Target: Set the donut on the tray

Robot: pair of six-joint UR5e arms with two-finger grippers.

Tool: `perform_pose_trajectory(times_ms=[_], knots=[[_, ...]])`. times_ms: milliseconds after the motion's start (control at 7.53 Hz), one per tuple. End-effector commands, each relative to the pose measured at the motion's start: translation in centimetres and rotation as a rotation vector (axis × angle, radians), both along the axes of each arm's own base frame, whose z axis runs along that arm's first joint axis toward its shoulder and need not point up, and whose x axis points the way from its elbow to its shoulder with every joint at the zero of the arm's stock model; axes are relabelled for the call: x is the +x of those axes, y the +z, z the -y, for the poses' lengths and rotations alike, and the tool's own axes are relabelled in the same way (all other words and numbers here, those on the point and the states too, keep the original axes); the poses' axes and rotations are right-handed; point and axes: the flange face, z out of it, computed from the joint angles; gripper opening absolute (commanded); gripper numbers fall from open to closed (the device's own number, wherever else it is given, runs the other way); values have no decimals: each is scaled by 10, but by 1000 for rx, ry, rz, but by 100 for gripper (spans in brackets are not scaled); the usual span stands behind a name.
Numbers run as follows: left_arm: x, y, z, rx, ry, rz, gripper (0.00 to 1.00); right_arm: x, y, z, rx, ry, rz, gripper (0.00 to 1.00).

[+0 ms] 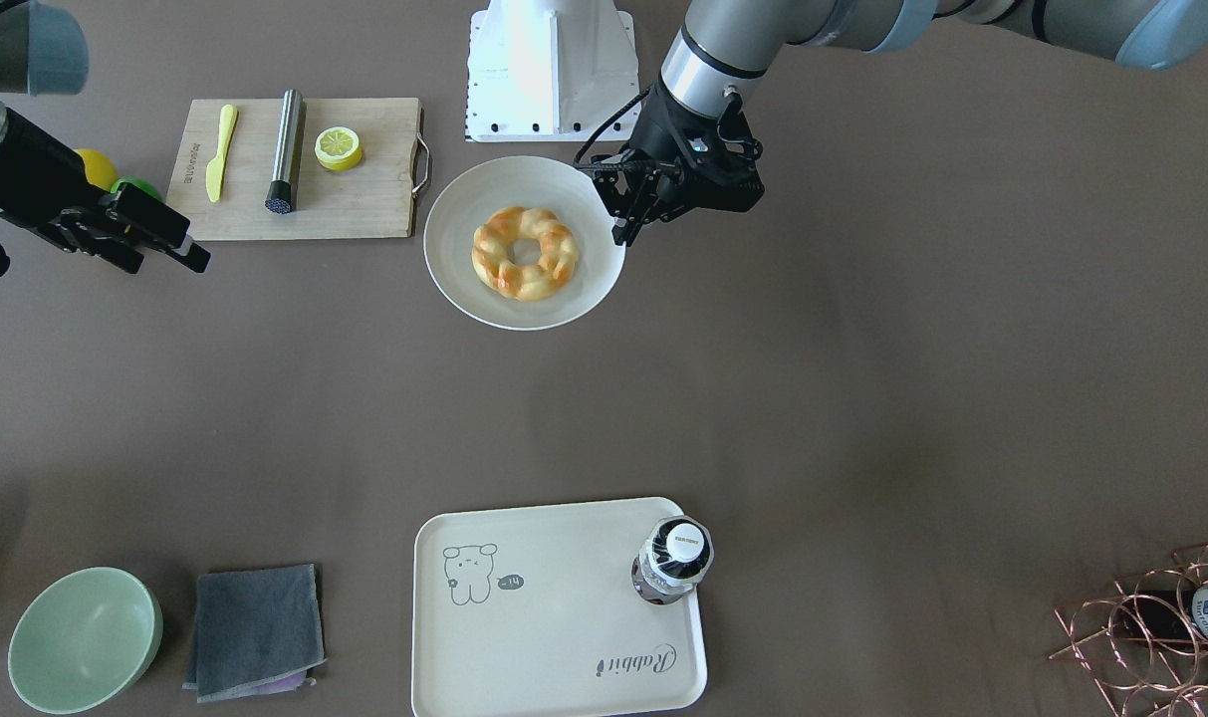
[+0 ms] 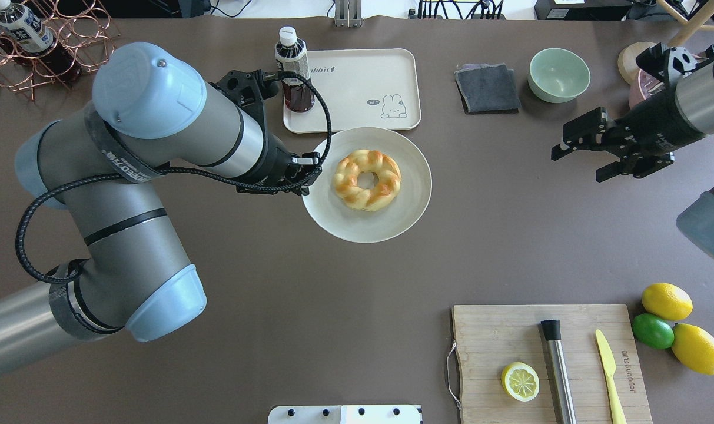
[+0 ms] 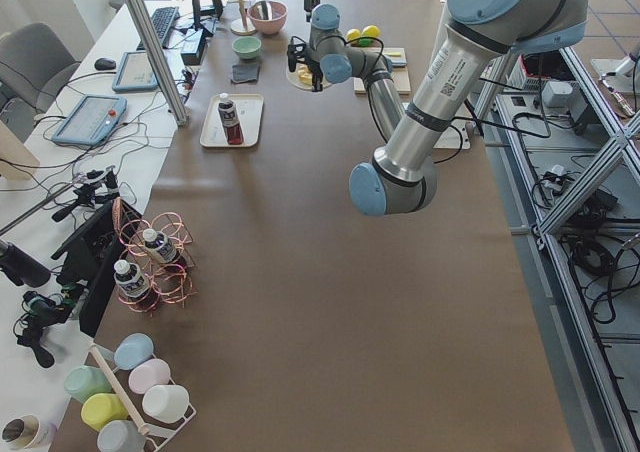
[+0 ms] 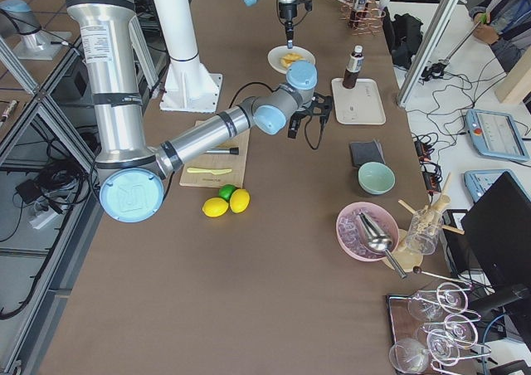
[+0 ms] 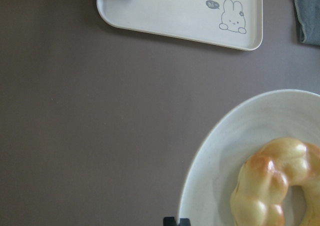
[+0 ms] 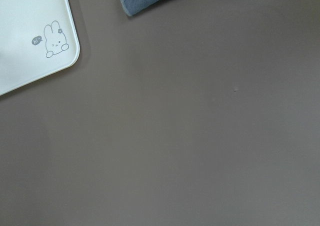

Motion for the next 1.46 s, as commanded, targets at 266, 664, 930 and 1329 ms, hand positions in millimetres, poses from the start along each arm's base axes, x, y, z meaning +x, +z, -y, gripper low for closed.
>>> perform_pose_trajectory(times_ms=[266, 664, 930, 1329], knots=[[21, -35, -6, -15, -39, -9, 0, -57, -51, -33, -50, -8, 36, 99], [39, -47, -11, -10, -63, -8, 0, -77, -73, -39, -56, -2, 53, 96], [39, -47, -13, -23, -67, -7, 0, -76, -76, -40, -53, -3, 57, 96], [42, -51, -17, -36, -68, -17, 0, -83, -84, -41, -74, 1, 68, 95]])
